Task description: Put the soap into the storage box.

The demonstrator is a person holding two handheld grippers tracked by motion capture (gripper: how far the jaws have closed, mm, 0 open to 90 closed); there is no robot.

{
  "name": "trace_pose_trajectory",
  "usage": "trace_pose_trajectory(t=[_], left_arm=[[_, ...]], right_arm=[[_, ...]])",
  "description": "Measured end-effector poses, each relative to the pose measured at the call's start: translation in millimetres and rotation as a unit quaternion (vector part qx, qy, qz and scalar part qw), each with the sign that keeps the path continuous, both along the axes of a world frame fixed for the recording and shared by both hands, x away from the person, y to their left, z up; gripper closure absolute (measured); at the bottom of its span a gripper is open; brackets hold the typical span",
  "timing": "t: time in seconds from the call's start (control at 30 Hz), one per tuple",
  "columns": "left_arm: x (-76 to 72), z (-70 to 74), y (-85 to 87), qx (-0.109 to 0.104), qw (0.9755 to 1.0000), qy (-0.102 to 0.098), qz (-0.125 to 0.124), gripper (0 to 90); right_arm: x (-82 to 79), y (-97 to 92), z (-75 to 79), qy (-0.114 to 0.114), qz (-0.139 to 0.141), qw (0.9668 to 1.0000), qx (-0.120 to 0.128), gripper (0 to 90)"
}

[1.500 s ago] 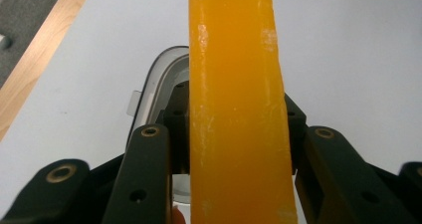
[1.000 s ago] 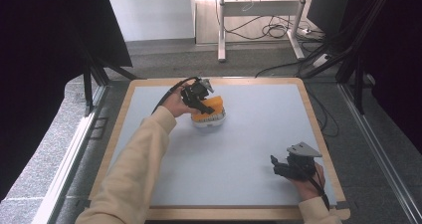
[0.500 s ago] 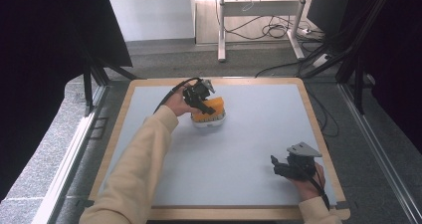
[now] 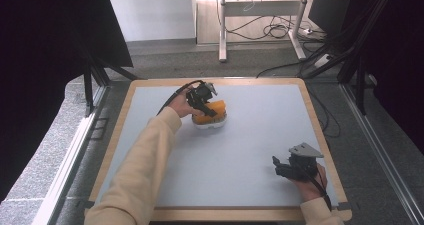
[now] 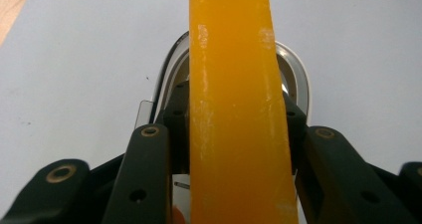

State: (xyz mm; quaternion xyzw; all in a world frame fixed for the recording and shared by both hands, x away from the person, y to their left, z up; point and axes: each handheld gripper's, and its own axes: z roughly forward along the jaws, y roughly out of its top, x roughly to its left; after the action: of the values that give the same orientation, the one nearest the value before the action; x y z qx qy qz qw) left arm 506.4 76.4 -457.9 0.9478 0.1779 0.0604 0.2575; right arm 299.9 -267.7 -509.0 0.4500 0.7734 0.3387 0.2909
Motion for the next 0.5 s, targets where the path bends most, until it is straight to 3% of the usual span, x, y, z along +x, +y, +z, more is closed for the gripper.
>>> trace_pose_trajectory(t=[0.1, 0.2, 0.33, 0.43, 0.5], left_arm=[[0.8, -0.3, 0.1, -0.002, 1.0000, -0.003, 0.004, 61.1], [-0.5, 3.4, 0.4, -0.005, 0.9996, -0.025, 0.011, 57.6], [-2.2, 14.9, 1.1, -0.020, 0.9983, -0.050, 0.024, 50.1], [-3.8, 22.0, -0.3, -0.007, 0.9969, -0.071, 0.034, 41.5], [-4.9, 26.7, -0.4, -0.016, 0.9966, -0.069, 0.041, 38.7]], right_arm=[[0.0, -0.2, 0.0, -0.001, 0.000, 1.0000, 0.000, 16.3], [0.0, -0.2, -0.1, 0.000, 0.000, 1.0000, -0.001, 16.3], [0.2, 0.5, -0.4, -0.001, 0.001, 1.0000, -0.001, 16.3], [-0.3, 0.9, -0.1, -0.002, 0.001, 1.0000, -0.002, 16.3], [-0.5, 0.9, 0.0, -0.002, 0.002, 1.0000, -0.002, 16.3]])
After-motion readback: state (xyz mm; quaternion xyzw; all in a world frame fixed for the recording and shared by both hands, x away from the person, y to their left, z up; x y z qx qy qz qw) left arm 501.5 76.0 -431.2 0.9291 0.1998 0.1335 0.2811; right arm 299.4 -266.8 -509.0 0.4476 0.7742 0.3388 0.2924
